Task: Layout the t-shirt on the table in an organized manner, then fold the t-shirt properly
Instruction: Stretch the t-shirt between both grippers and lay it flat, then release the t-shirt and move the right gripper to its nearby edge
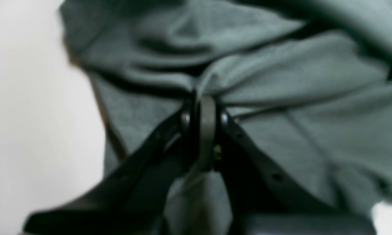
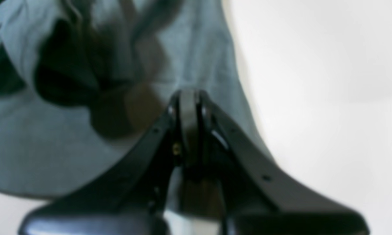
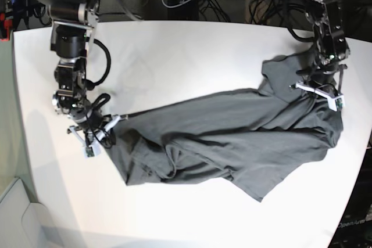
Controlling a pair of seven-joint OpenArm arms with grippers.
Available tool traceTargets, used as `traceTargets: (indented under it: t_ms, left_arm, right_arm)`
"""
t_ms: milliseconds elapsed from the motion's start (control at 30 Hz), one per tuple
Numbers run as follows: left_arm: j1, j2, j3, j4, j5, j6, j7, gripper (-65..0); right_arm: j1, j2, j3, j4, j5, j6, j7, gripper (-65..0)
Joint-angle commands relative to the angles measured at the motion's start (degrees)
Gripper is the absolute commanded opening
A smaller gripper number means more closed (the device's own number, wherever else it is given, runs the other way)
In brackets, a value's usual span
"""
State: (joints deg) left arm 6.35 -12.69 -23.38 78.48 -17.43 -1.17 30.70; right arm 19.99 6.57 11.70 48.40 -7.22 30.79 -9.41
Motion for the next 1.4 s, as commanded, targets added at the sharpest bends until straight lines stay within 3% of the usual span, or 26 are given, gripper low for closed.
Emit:
traceTargets:
  t_ms: [0,133,400,600,700,1033,1133,1200,1300,1367]
  left_arm:
    - [-0.2,-1.3,-0.1,0.9,0.3,0.5,0.3,-64.4]
    - [2.3,-3.2,-0.1,1.0,0.2,0.5,0.3,-64.8]
    - [7.6,-4.7,-0.1,5.7,0.3,0.5,0.6,-64.8]
    - [9.4,-6.3,-0.6,13.7,0.3,0.5,12.0,-64.8]
    - [11.2,-7.8,-1.5,17.5,0.3,0.5,13.8,-64.8]
    - [11.7,-8.6,-2.4,28.6,0.3,0.5,14.5,-64.9]
    - [11.5,-8.3,-4.8,31.0,0.3,0.5,14.5,-64.9]
    - [11.2,-8.3,-5.8,32.0,0.2,0.5,14.5,-64.9]
    - [11.2,-8.6,-5.9,32.1,0.3,0.4,14.5,-64.1]
    - [11.5,-8.6,-6.3,32.1,0.3,0.4,14.5,-59.4]
  right_arm:
    - [-1.8,0.9,0.1,1.1,-2.1,0.3,-5.1,-65.0]
    - [-8.5,1.9,-2.0,9.0,-2.1,0.4,-5.4,-65.0]
    - [-23.2,5.3,-12.7,26.1,-2.1,0.4,-7.5,-65.0]
    - [-30.2,8.3,-15.8,39.6,-2.1,0.6,-14.8,-65.0]
    - [-33.2,9.5,-15.9,46.1,-2.1,3.8,-15.2,-65.0]
    - [-33.1,9.9,-15.6,63.1,-2.1,4.2,-20.8,-65.0]
    - [-31.0,8.0,-16.1,64.3,-2.1,4.3,-22.5,-64.8]
    - [-29.2,7.3,-16.1,64.1,-2.1,4.3,-24.0,-62.3]
    - [-27.3,4.6,-16.6,64.0,-2.0,4.3,-26.4,-52.3]
    - [-27.1,3.1,-16.6,64.1,-2.0,4.3,-27.6,-45.1]
